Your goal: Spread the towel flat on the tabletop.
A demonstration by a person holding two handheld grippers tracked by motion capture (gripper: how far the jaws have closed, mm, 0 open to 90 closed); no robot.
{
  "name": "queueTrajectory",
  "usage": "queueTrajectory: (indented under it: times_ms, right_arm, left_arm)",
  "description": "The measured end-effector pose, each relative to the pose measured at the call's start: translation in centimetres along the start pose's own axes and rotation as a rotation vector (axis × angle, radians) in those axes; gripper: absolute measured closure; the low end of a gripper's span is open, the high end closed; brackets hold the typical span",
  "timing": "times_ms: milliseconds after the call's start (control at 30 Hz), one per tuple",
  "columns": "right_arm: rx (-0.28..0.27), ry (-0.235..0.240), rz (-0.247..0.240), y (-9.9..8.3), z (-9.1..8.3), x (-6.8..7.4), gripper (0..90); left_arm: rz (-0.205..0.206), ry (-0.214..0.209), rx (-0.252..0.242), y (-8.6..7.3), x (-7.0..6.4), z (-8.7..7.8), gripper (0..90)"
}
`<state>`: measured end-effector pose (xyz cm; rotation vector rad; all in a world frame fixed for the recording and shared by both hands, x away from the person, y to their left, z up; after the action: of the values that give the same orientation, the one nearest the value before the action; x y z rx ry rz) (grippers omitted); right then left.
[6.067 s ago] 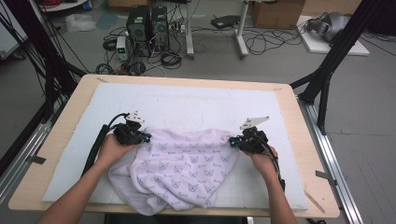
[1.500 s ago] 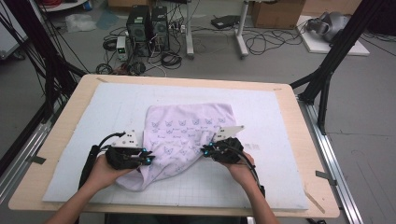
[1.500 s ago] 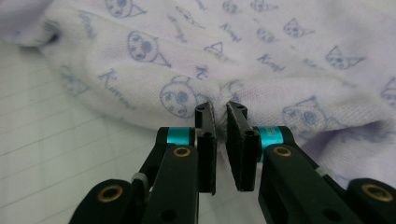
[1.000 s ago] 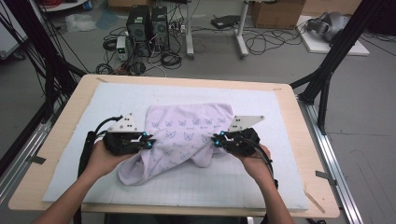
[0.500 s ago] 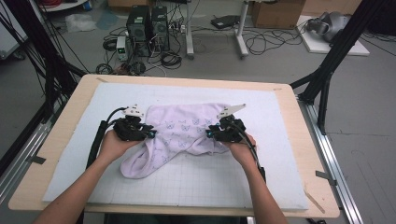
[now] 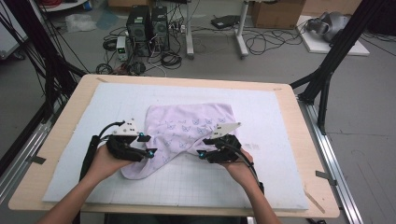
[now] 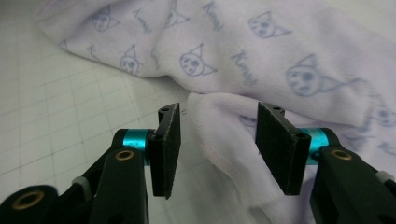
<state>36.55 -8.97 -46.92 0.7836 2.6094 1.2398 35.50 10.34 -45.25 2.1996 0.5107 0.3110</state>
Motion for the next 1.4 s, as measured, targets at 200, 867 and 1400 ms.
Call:
queueTrajectory:
  times_ms: [200, 867, 1400]
  right_arm:
    - [0.074, -0.005, -0.020, -0.9, 2.6, -0.1, 58.6]
    - [-0.050, -0.026, 0.004, -1.2, -5.5, -2.0, 85.1]
    - [-0.047, -0.160, 0.072, -1.5, -11.0, -7.5, 85.1]
  left_arm:
    - [-0.005, 0.015, 0.083, -2.2, 0.7, 2.6, 60.8]
    - [-0.014, 0.117, -0.040, 1.2, 3.7, -2.5, 86.7]
    - [-0.135, 0.191, -0.018, 0.9, 8.8, -1.0, 86.7]
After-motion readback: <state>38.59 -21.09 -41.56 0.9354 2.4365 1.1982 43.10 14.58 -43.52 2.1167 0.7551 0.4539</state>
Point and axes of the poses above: each handheld gripper's, and its own axes: z roughly forward along the jaws, y roughly out of its top, x roughly to its left, the point moved 10 cm from there along z, roughly forward along the jaws, and after that the axes turned 5 degrees about z, right-handed, at the moved point
